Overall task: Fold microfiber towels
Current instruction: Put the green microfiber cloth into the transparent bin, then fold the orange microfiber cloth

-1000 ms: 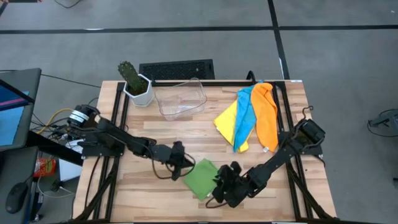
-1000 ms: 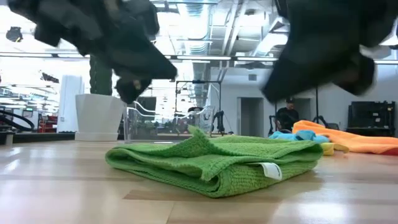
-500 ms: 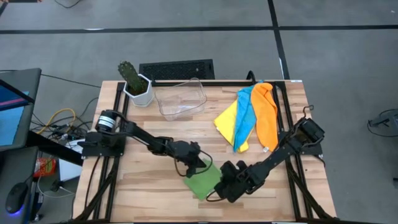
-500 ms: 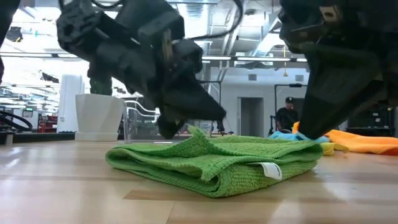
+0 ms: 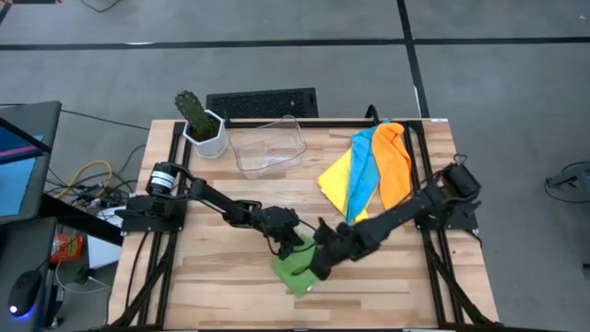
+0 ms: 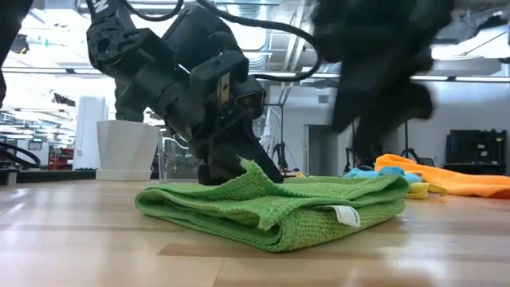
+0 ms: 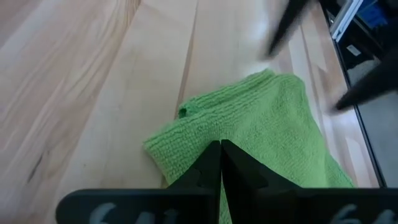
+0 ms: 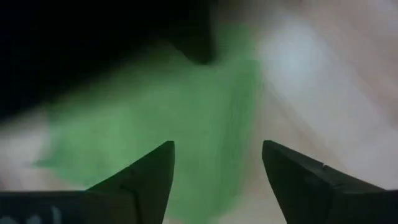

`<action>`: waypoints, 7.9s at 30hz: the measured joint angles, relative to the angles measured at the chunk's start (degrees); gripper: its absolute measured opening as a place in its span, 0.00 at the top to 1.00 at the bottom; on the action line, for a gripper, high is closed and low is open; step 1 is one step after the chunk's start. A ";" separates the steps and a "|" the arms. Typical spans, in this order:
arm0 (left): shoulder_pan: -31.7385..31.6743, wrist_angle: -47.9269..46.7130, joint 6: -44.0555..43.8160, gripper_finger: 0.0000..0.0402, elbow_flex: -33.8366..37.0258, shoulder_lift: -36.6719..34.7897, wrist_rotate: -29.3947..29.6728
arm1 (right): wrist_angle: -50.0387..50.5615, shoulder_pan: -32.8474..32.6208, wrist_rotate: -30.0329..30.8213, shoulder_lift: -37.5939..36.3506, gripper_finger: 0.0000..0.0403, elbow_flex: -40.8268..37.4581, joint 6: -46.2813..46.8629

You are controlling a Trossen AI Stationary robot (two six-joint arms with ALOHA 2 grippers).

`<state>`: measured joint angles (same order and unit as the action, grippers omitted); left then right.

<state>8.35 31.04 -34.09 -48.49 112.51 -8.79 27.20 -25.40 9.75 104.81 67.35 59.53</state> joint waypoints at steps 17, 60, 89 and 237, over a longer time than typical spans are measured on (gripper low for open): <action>-2.16 -16.55 2.84 0.99 -0.11 -9.96 -4.00 | 1.06 5.24 -6.06 8.16 0.37 0.40 -8.81; 7.05 -78.89 -13.79 0.99 -0.07 -75.46 31.04 | 0.71 36.00 -13.06 4.35 0.97 31.12 -36.30; 7.05 -84.53 -14.15 0.99 -0.07 -75.82 33.65 | -6.22 45.19 -22.44 22.30 0.97 49.32 -36.61; 6.92 -52.46 -14.02 0.51 2.86 -48.65 29.06 | 31.06 13.92 -9.96 -14.43 0.81 -28.78 0.08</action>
<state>15.27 -21.42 -48.11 -45.63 63.86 20.27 58.26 -11.48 -0.21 90.38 38.58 59.61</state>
